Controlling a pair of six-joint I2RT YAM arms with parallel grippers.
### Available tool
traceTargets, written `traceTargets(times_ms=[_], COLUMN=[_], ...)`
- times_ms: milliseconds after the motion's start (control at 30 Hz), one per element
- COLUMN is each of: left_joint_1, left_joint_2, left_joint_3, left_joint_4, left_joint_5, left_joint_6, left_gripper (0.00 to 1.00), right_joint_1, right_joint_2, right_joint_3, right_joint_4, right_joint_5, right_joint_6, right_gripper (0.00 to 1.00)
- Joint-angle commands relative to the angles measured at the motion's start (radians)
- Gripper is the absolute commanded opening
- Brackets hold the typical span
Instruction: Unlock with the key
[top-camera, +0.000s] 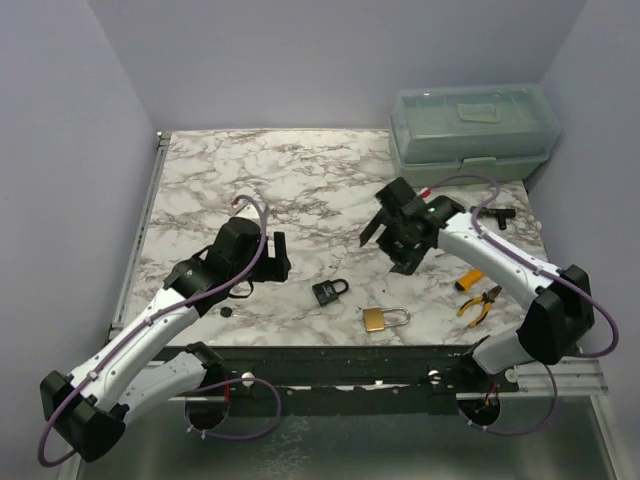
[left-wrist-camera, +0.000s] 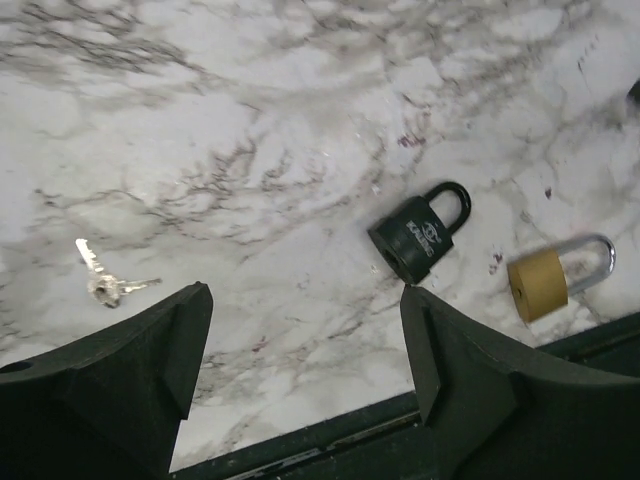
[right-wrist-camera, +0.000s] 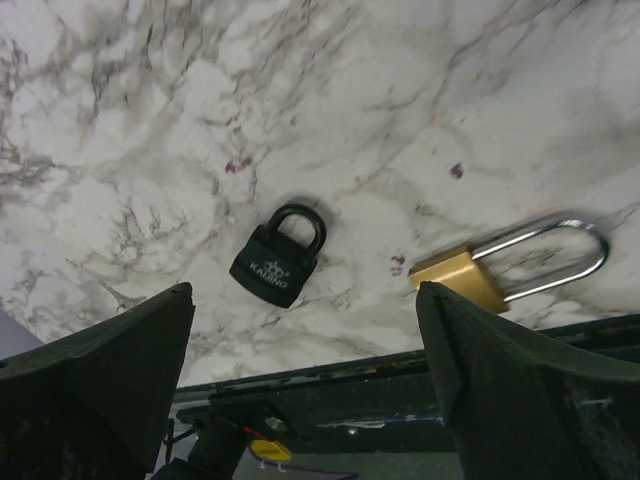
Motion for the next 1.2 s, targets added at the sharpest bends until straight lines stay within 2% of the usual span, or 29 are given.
traceTargets(times_ms=[0,100,333,633,967,1167], left_joint_1=[0.003,0.006,0.006,0.006,0.006,0.006], left_joint_2=[-0.130,-0.196,-0.247,-0.239,-0.241,-0.244], left_joint_3=[0.033,0.022,0.015,0.013,0.014,0.014], left_joint_4=[-0.067,-0.068,-0.075,-0.077,-0.078,-0.079], left_joint_5=[-0.276,-0.313,-0.363,-0.364,-0.365,-0.368], left_joint_6=[-0.057,-0.072,-0.097,-0.099,-0.098,-0.099], left_gripper=[0.83,0.84,0.85,0.85,0.85,0.85], right_joint_1=[0.205,0.276,0.356,0.366,0.371,0.376], right_joint_2=[0.108,0.214,0.399,0.498,0.532,0.578], right_joint_3=[0.081,0.110,0.173,0.189,0.226,0.265], right_joint_4=[-0.109,-0.106,-0.074,-0.041,-0.038,-0.055], right_joint_5=[0.124,0.086,0.045,0.042,0.067,0.056], right_joint_6=[0.290,0.381,0.446,0.457,0.474,0.470], right_gripper=[1.00,1.00,1.00,1.00,1.00,0.96])
